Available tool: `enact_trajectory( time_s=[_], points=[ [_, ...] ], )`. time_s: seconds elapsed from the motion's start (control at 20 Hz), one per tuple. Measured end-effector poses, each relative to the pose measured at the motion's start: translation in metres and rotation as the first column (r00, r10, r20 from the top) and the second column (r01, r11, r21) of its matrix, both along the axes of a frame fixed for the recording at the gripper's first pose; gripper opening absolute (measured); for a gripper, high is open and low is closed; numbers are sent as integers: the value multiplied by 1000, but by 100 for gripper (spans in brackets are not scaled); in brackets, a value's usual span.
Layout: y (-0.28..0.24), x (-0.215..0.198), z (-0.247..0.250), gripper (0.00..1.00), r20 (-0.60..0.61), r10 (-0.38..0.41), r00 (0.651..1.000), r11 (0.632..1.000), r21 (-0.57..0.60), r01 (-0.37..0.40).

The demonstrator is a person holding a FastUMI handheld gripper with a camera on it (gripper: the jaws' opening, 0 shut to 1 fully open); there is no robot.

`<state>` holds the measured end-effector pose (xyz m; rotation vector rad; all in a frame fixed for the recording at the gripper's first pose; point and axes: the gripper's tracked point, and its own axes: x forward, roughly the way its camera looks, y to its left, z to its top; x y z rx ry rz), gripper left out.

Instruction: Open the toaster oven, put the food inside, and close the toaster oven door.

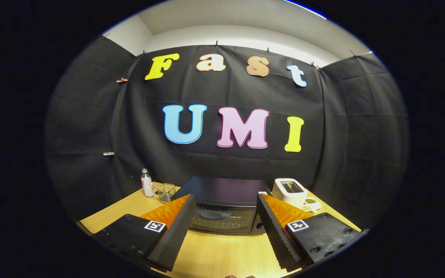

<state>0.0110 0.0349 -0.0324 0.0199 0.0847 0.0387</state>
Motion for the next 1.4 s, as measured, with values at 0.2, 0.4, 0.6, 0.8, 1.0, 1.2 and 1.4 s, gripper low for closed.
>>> enact_trajectory(
  time_s=[0.2,0.4,0.6,0.8,1.0,1.2,1.4],
  points=[
    [11,29,-29,98,-79,19,997,1000,-3,-19],
    [12,63,-55,98,-119,-19,993,999,-40,14],
    [24,95,-84,98,-151,-47,987,998,-43,41],
    [27,126,-108,98,-163,-80,983,996,-61,71],
    [30,147,-134,98,-233,-90,968,996,0,93],
    [30,146,-134,99,-230,-106,967,994,-13,106],
    [29,129,-135,99,-230,-97,968,995,-9,97]
  ],
)
